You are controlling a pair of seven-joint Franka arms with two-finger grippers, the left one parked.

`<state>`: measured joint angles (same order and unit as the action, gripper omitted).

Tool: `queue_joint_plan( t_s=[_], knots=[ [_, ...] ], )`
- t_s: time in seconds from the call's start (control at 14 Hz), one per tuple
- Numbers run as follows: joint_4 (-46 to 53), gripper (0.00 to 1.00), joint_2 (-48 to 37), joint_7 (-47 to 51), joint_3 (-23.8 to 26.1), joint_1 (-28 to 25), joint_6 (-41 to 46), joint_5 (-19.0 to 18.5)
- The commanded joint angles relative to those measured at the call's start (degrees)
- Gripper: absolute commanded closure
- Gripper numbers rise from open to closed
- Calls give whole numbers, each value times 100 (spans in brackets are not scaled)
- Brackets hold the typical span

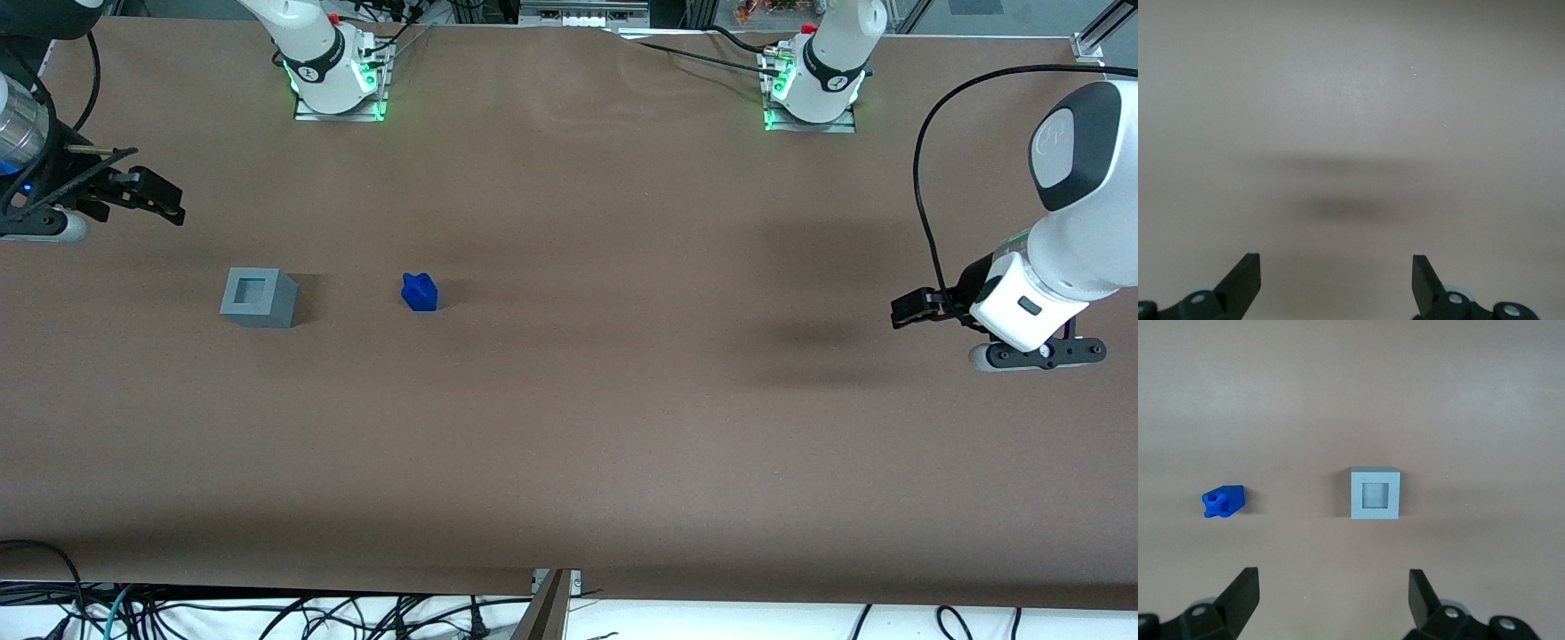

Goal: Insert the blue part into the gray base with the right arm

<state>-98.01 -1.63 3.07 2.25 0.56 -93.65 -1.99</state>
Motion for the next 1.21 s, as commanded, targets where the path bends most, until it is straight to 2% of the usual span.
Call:
queue_joint_plan(
  t_s=[0.0,1.14],
  knots=[
    [80,1,5,-70,30,41,84,41],
    [80,1,5,-9,83,-47,93,-3]
  ],
)
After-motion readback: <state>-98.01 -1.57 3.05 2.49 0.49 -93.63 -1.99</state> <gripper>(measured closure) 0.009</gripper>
